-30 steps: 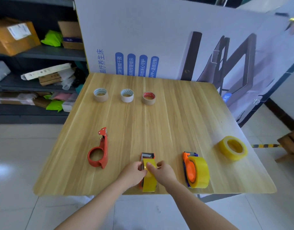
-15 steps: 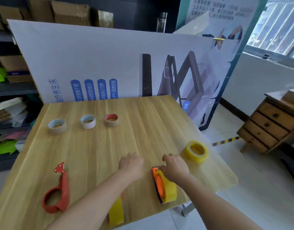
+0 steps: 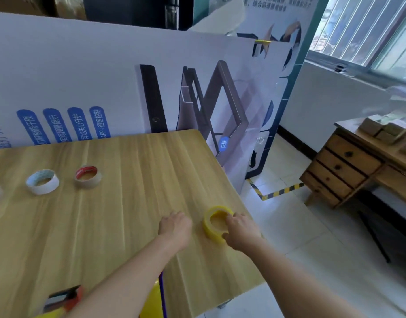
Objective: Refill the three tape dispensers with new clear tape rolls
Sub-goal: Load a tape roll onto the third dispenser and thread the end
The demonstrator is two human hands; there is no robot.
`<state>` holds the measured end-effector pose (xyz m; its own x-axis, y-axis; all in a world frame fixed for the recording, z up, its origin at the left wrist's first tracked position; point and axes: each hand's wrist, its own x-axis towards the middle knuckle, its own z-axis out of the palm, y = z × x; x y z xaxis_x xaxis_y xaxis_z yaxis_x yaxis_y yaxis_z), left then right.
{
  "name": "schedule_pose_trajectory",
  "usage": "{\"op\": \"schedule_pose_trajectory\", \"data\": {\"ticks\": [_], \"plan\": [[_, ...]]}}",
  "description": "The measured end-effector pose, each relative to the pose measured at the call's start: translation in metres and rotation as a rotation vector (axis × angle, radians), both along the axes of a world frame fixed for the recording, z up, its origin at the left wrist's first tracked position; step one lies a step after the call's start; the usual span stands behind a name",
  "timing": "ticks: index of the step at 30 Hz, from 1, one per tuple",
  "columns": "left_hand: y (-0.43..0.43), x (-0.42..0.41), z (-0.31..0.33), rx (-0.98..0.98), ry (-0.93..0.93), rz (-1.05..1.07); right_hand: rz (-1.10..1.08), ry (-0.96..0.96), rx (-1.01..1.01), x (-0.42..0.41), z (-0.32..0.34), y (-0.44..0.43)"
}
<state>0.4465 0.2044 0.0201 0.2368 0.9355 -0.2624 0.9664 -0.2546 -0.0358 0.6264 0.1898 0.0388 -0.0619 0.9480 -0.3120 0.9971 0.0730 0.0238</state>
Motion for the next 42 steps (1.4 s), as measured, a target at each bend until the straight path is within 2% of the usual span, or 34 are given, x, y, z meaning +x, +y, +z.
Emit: {"op": "schedule_pose_trajectory", "data": {"ticks": [6, 11, 17, 22, 24, 27, 33, 35, 38, 42], "plan": [[0.037, 0.042, -0.025, -0.090, -0.004, 0.009, -0.002, 0.006, -0.045, 0.030, -0.027, 0.038], [0.075, 0.068, -0.051, -0.136, -0.095, 0.004, -0.091, 0.047, -0.114, 0.044, -0.056, 0.065], [0.098, 0.089, -0.080, -0.217, -0.186, 0.052, -0.302, 0.183, -0.190, 0.050, -0.083, 0.081], [0.101, 0.094, -0.082, -0.161, -0.270, 0.174, -0.386, 0.341, -0.133, 0.051, -0.095, 0.082], [0.099, 0.091, -0.078, -0.102, -0.377, 0.280, -0.410, 0.441, -0.037, 0.054, -0.092, 0.081], [0.094, 0.084, -0.065, 0.040, -0.580, 0.402, -0.408, 0.704, 0.025, 0.057, -0.076, 0.079], [0.089, 0.080, -0.011, 0.248, -1.162, 0.567, -0.404, 1.356, -0.194, 0.047, -0.014, 0.083], [0.086, 0.076, 0.014, 0.310, -1.281, 0.567, -0.355, 1.506, -0.219, 0.041, 0.007, 0.085], [0.078, 0.065, 0.051, 0.446, -1.328, 0.505, -0.270, 1.678, -0.260, 0.030, 0.034, 0.083], [0.060, 0.044, 0.086, 0.573, -1.233, 0.435, -0.124, 1.772, -0.300, 0.013, 0.069, 0.077]]}}
